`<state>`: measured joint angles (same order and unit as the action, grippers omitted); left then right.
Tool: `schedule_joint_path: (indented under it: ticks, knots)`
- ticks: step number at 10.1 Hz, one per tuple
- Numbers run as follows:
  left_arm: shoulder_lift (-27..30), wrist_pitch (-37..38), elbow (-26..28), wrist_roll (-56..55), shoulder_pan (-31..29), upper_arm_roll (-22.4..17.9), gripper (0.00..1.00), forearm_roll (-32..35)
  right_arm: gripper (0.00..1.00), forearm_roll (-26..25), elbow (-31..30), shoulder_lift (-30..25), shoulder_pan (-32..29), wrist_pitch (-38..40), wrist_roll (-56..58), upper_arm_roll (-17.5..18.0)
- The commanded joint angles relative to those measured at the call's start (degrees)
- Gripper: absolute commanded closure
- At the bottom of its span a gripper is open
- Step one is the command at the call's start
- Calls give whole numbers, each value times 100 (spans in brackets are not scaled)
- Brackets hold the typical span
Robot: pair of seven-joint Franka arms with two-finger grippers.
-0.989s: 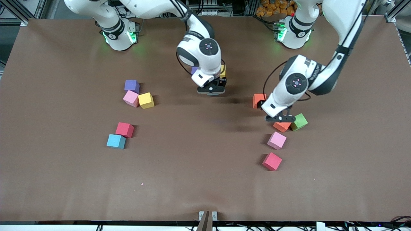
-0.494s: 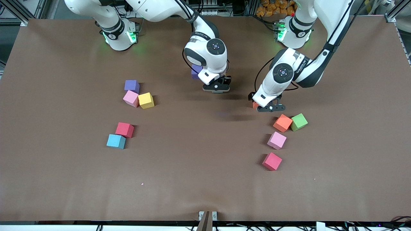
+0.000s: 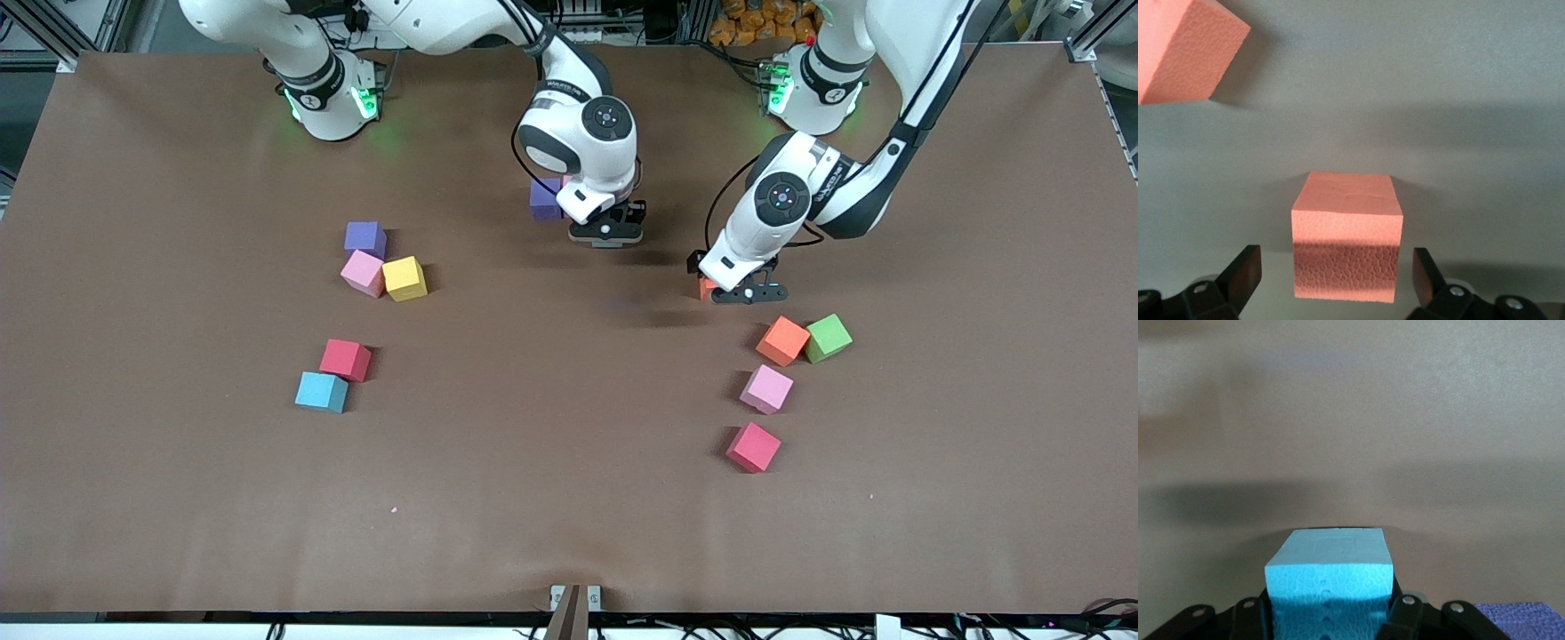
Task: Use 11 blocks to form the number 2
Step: 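Place the blue cube with the right gripper while the left gripper grasps orange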
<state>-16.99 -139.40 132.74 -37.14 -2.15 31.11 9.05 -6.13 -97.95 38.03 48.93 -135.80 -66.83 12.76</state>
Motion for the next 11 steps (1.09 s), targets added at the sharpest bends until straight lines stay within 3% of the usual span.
schedule_joint_path:
  ticks: [1, 5, 8, 9, 11]
  knots:
    - [-32, -105, 59, -13, -31, 27, 0, 17, 67, -178, 57, 90, 73, -43, -181, -55]
    - [-102, -158, 50, -4, -40, 27, 0, 132, 67, -178, 57, 152, 64, -96, -216, -55]
    - [-164, -175, 32, 5, -40, 18, 7, 132, 65, -178, 22, 152, 73, -105, -216, -55]
    - [-173, -175, 32, 5, -40, 18, 10, 132, 51, -178, 22, 152, 73, -96, -225, -55]
    - [-173, -175, 32, 23, -75, 1, 11, 141, 8, -178, -13, 143, 73, -105, -216, -55]
